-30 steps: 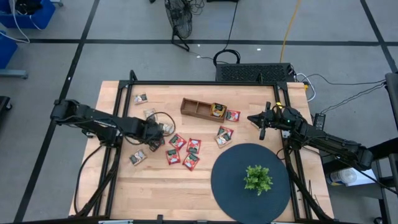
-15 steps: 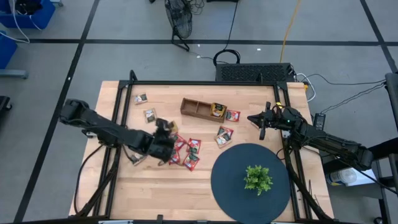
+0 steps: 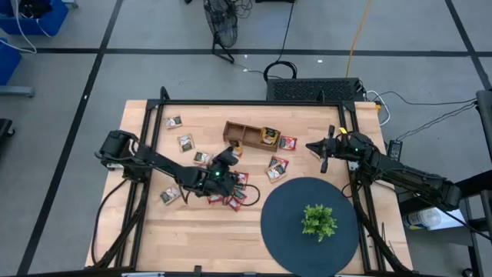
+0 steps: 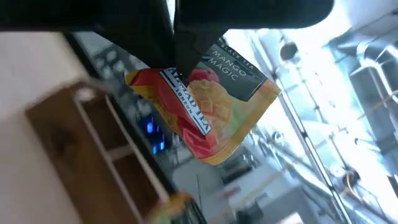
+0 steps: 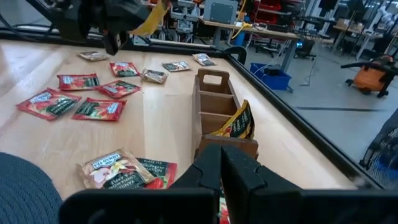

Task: Pick & Place Tea
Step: Put the yellow tea bag into the right section wooden organizer, then adjust the wooden organizer

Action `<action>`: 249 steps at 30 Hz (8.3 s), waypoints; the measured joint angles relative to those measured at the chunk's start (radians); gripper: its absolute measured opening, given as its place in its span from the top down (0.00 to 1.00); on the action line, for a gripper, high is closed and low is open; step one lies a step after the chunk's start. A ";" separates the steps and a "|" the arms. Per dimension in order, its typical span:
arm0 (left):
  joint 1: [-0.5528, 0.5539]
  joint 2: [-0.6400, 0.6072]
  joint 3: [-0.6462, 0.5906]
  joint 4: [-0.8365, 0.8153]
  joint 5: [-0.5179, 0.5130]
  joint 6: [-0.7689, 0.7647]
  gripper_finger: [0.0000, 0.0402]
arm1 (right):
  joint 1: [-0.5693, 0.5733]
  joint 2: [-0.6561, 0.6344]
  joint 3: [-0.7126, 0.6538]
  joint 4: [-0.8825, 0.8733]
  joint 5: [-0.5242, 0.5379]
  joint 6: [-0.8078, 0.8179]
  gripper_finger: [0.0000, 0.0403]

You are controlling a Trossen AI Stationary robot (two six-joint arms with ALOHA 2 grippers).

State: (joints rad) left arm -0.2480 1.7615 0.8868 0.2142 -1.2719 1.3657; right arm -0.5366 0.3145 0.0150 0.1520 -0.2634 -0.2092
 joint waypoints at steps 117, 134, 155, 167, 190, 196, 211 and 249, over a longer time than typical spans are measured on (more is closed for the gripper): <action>0.203 -0.317 -0.020 0.147 0.909 -1.020 0.83 | 0.251 1.361 0.536 0.782 0.550 0.137 1.00; 0.203 -0.317 -0.021 0.143 0.908 -1.021 0.83 | 0.237 1.446 0.537 0.876 0.552 0.145 0.95; 0.204 -0.317 -0.021 0.088 0.904 -1.020 0.83 | 0.310 1.149 0.678 0.368 0.539 0.077 0.73; 0.210 -0.317 -0.021 0.060 0.900 -0.986 0.83 | 0.294 1.284 1.013 -0.264 0.415 0.043 1.00; 0.210 -0.317 -0.021 0.043 0.897 -1.031 0.83 | 0.254 1.427 1.018 -0.350 0.465 0.025 1.00; 0.210 -0.317 -0.021 0.044 0.896 -1.040 0.83 | 0.259 1.427 1.018 -0.402 0.477 0.021 1.00; 0.458 -0.283 -0.021 -0.074 0.873 -1.064 0.83 | 0.454 1.145 0.984 -0.140 0.442 -0.012 1.00; 0.913 0.009 0.043 -0.028 1.367 -0.975 0.98 | 0.670 0.875 0.705 -0.040 0.628 0.095 1.00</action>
State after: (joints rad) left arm 0.6654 1.7701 0.9295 0.1859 0.0956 0.3902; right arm 0.1329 1.1896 0.7200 0.1123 0.3647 -0.1146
